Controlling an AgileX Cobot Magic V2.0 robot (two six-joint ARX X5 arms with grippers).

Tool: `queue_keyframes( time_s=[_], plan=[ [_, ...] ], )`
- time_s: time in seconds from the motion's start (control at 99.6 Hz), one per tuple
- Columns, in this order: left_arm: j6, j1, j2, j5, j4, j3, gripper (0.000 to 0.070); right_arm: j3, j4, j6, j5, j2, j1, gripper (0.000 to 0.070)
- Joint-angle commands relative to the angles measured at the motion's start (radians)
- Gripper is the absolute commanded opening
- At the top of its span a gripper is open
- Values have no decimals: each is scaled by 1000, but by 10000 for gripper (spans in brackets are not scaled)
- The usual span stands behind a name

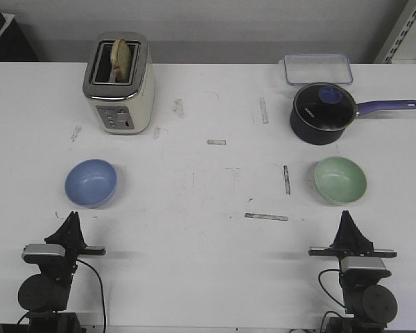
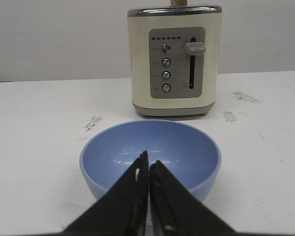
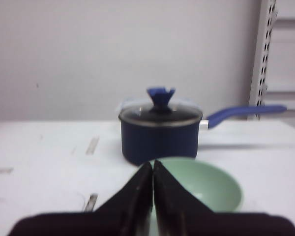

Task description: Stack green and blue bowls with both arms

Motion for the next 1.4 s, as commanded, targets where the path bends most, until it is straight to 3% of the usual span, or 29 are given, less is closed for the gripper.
queue_keyframes(
  time_s=[0.0, 0.211, 0.462, 0.512, 0.673, 0.833, 1.044, 1.385],
  plan=[
    [-2, 1, -2, -2, 13, -22, 1, 74, 24, -8, 1, 2, 0, 0],
    [-2, 1, -2, -2, 13, -22, 1, 413, -96, -13, 9, 190, 0, 0],
    [-2, 1, -2, -2, 12, -22, 1, 937, -470, -13, 8, 594, 0, 22],
    [-2, 1, -2, -2, 13, -22, 1, 1027, -557, -13, 8, 670, 0, 69],
    [-2, 1, -2, -2, 12, -22, 1, 1231, -798, -25, 27, 890, -5, 335],
    [-2, 1, -2, -2, 8, -22, 1, 1268, -914, -78, 27, 1035, -29, 502],
    [-2, 1, -2, -2, -19, -22, 1, 1268, -949, -153, 27, 1202, -123, 503],
    [-2, 1, -2, -2, -32, -22, 1, 1268, -976, -202, 18, 1453, -256, 499]
  ],
)
